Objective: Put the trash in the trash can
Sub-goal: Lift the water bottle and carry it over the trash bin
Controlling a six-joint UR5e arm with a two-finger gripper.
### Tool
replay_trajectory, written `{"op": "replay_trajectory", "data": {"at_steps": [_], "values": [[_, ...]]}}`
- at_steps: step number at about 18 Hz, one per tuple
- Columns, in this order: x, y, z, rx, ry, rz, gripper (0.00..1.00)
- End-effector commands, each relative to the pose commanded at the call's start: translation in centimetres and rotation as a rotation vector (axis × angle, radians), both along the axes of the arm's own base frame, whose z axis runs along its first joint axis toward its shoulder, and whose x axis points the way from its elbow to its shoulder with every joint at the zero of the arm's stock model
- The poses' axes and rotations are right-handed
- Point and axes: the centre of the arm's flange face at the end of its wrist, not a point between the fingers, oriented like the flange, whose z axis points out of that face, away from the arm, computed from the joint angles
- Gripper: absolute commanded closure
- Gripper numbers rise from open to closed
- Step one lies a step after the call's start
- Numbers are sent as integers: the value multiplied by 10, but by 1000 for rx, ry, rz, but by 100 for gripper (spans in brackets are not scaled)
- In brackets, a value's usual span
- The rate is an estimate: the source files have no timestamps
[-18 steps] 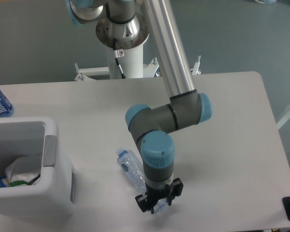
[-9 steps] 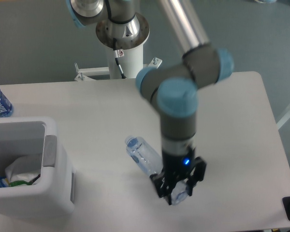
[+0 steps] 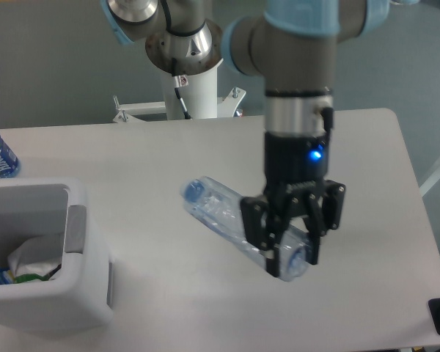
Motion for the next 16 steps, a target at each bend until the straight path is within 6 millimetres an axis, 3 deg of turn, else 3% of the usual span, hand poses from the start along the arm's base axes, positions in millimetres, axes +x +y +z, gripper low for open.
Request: {"op": "replay_trajectory", "data": {"at_steps": [6, 9, 16], "values": [[63, 30, 17, 24, 5, -82, 41], [82, 41, 23, 35, 16, -115, 41], [138, 92, -1, 6, 34, -256, 41]]}}
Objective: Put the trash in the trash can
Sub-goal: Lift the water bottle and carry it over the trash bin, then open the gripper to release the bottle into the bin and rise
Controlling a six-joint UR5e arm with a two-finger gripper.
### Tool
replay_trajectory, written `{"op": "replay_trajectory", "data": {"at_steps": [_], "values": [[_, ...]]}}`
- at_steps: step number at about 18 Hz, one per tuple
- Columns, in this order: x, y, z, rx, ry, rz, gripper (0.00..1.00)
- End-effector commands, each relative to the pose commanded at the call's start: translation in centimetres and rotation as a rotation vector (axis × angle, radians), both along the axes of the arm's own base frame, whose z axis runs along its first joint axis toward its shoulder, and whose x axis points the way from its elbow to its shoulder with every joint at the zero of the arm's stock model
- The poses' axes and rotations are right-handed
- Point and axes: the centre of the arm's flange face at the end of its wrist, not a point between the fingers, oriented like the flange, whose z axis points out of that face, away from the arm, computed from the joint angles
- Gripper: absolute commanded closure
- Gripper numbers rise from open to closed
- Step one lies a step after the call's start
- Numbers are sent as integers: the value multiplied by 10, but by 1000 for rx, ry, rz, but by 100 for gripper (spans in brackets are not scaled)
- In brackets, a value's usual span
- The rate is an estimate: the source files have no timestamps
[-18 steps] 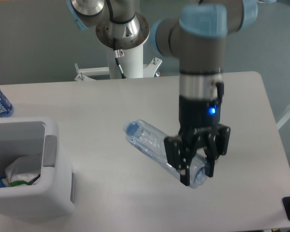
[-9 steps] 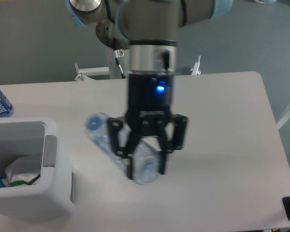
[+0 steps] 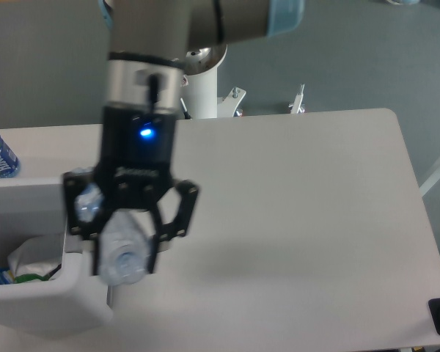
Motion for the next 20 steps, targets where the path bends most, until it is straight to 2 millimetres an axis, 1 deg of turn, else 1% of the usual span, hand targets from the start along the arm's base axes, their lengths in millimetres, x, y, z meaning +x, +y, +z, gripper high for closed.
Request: {"op": "replay_trajectory", "data": {"at_steps": [3, 4, 9, 10, 12, 14, 17, 18, 19, 20], "values": [[20, 9, -6, -9, -3, -36, 41], [27, 14, -11, -15, -7, -49, 41], [32, 27, -24, -27, -8, -69, 41], [35, 29, -29, -37, 3, -86, 41], [48, 38, -40, -52, 14, -122, 40], [50, 44, -50, -64, 9, -130, 40], [54, 46, -52, -67, 11, -139, 39], [54, 46, -52, -67, 11, -139, 34], [54, 46, -51, -66, 12, -139, 20], [54, 45, -50, -65, 17, -143, 2]]}}
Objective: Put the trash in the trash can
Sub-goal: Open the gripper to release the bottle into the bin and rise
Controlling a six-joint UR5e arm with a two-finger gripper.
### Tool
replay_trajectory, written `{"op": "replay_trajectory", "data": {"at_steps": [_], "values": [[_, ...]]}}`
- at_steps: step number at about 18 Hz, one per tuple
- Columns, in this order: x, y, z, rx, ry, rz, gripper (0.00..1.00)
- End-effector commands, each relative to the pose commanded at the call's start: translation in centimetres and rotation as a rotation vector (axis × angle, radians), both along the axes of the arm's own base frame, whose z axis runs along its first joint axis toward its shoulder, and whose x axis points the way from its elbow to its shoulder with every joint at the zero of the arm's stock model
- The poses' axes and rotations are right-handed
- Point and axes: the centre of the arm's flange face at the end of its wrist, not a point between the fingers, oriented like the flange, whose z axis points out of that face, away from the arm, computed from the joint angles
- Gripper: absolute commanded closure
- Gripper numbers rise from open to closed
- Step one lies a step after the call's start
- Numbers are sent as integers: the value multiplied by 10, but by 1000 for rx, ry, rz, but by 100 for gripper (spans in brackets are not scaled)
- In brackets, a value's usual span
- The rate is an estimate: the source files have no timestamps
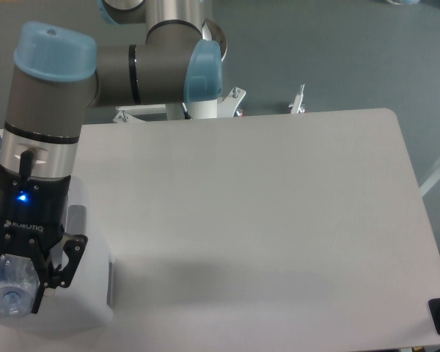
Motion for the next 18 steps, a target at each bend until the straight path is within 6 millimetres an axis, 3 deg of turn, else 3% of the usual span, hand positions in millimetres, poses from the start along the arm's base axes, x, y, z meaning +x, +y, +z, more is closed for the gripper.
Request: {"op": "replay_trajectory", "data": {"at_steps": [6, 8, 14, 18], "values": [[4, -10, 16, 15, 65, -41, 0], [-7, -17, 24, 17, 79, -15, 0], [-79, -66, 55, -41, 311, 76, 0], [-114, -110, 50, -264, 468, 49, 0]]}}
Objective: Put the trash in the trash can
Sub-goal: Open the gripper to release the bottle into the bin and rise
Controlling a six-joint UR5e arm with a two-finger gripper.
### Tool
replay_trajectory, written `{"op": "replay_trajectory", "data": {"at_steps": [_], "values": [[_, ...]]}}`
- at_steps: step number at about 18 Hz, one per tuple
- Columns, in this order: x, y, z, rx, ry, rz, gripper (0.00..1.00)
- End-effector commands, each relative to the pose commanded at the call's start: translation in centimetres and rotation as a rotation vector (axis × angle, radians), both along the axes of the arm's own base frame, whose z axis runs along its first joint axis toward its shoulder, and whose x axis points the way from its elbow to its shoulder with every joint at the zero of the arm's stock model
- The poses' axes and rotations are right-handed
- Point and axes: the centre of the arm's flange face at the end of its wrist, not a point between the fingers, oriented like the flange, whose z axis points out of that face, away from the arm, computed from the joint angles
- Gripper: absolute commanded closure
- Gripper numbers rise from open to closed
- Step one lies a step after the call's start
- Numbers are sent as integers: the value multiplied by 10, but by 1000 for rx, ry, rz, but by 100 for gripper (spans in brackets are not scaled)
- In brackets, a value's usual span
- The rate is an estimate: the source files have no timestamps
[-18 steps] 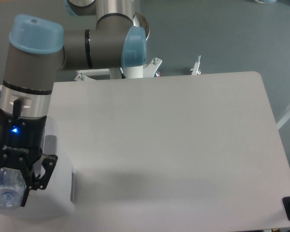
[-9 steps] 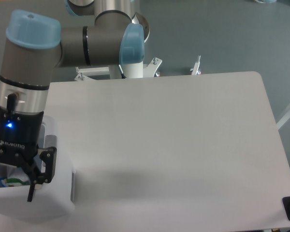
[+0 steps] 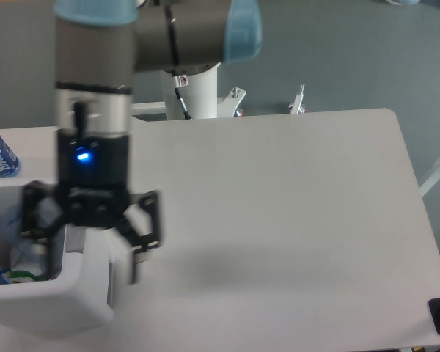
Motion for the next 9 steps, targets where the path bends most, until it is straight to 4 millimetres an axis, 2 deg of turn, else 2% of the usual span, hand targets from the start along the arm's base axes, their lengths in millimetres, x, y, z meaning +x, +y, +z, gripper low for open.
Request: {"op": "replay_trajectory", "data": {"at_steps": [2, 5, 7, 9], "values": [[-13, -26, -10, -160, 55, -45, 0], [-18, -67, -24, -341, 133, -136, 0], [-35, -99, -17, -380, 155, -142, 0], [-44, -117, -16, -391, 138, -121, 0]]}}
